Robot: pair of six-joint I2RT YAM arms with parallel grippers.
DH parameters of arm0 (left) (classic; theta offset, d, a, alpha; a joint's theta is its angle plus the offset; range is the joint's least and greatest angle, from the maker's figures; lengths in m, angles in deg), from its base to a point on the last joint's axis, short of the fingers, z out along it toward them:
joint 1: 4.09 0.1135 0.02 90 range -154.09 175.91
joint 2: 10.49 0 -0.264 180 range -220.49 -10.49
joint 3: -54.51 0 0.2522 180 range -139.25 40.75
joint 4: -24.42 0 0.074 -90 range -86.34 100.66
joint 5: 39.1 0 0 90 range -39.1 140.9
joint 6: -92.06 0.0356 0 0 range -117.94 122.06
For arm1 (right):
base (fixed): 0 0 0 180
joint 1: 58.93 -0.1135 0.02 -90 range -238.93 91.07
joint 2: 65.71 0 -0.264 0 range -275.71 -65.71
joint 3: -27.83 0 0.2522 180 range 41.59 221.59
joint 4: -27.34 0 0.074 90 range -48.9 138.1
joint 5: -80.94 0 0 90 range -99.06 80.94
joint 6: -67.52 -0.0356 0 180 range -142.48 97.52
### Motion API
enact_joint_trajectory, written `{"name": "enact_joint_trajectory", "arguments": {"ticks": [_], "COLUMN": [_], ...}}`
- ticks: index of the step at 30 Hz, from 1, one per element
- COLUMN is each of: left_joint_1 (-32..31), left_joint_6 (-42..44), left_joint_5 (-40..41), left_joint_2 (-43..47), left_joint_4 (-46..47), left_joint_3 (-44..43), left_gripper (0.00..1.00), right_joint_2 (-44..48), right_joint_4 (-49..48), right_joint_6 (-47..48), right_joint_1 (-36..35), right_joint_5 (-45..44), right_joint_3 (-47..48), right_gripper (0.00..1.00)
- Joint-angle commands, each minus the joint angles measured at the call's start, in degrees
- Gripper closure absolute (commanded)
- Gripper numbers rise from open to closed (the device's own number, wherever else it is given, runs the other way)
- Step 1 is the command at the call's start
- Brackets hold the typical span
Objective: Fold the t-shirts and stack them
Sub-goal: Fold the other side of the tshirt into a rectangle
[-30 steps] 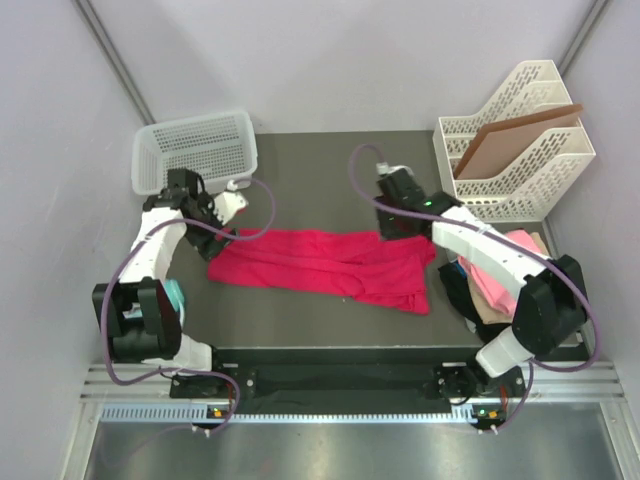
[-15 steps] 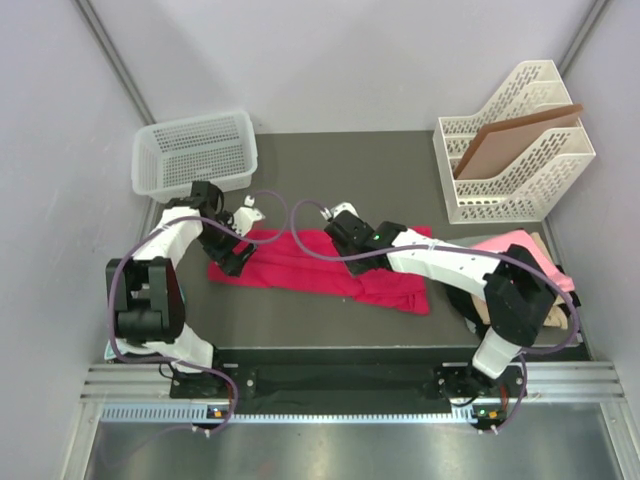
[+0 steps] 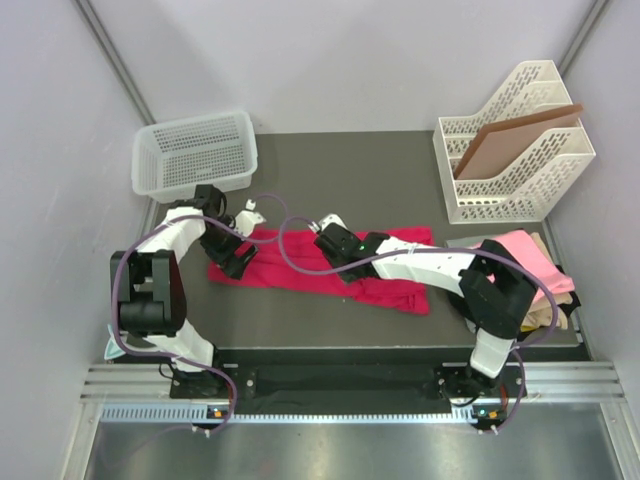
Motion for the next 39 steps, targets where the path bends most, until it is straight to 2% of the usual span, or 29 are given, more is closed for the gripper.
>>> {"name": "enact_joint_trajectory", "arguments": {"ticks": [1, 14, 17, 18, 20, 39], "left_joint_1": [0.4, 0.4, 0.3, 0.3, 0.3, 0.4], "left_joint_6": [-0.3, 0.4, 0.7, 0.7, 0.8, 2.4], "left_joint_5": [0.5, 2.3, 2.5, 2.5, 2.9, 4.9], "left_joint_2": [1.1, 1.2, 1.4, 1.5, 1.6, 2.2], "left_joint_4": [1.9, 3.1, 3.2, 3.4, 3.5, 4.5], "left_joint_3": [0.9, 1.9, 2.4, 2.6, 3.2, 6.8], "left_gripper": [0.03, 0.04, 0.03, 0.03, 0.03, 0.03], "right_joint_2": [-1.4, -6.8, -8.0, -8.0, -8.1, -7.5], "right_joint_4": [-2.6, -1.9, -2.0, -1.9, -2.1, -3.8], "right_joint_6": [2.3, 4.6, 4.9, 5.1, 5.6, 8.5], "right_joint_1": [-2.5, -3.6, -3.5, -3.5, -3.3, 1.6], "right_joint_5": [-3.3, -9.9, -11.8, -12.3, -13.4, -14.0], "right_joint_3": [0.4, 0.9, 1.3, 1.7, 2.2, 5.8], "right_gripper": [0.57, 0.59, 0.69, 0.75, 0.79, 0.78]}}
